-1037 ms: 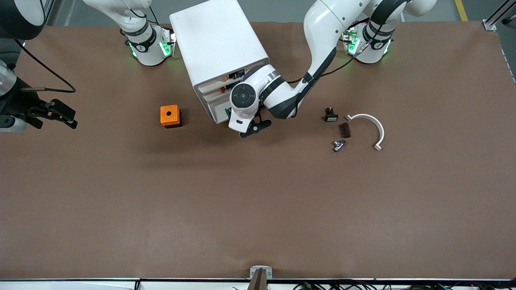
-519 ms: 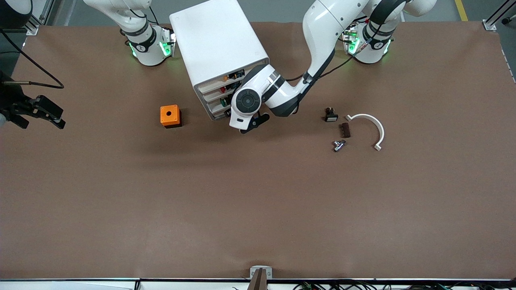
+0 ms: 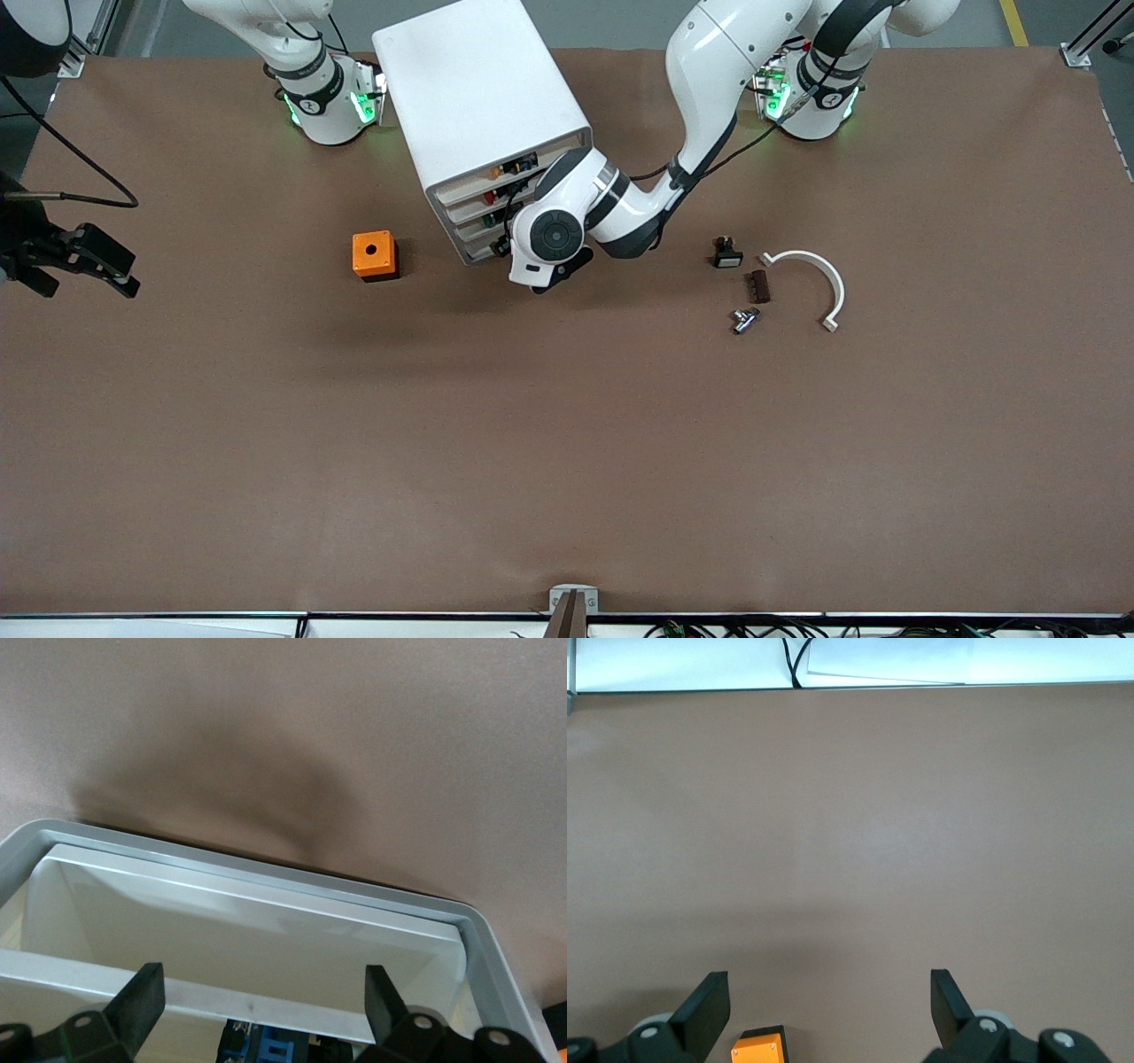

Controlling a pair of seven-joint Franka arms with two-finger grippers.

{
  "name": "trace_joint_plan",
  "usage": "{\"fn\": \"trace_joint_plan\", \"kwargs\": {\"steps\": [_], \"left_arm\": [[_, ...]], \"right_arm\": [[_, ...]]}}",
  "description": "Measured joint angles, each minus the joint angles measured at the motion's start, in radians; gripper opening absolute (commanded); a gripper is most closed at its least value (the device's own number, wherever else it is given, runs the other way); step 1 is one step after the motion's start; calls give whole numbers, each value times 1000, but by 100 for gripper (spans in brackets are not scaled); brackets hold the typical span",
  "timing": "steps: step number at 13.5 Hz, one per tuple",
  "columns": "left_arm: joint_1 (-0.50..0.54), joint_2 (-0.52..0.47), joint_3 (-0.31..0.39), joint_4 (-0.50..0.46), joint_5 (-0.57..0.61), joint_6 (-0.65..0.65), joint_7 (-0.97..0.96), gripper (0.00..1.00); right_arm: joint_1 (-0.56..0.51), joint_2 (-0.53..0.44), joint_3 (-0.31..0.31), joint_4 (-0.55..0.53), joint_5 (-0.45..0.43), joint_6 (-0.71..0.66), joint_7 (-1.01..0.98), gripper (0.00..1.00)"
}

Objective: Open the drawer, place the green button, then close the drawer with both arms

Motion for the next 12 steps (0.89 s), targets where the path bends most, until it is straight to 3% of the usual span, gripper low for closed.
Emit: {"fn": "trace_joint_plan", "kwargs": {"steps": [5, 9, 12], "left_arm": [[7, -1, 8, 9, 8, 1, 2, 99], [50, -8, 18, 53, 158, 4, 3, 99], [128, -47, 21, 105, 187, 6, 49, 99]], "right_arm": [[0, 20, -7, 20, -4, 0, 0, 100], [0, 23, -11, 20, -4, -36, 0, 100], [-3, 23, -14, 20, -4, -44, 0, 100]]}}
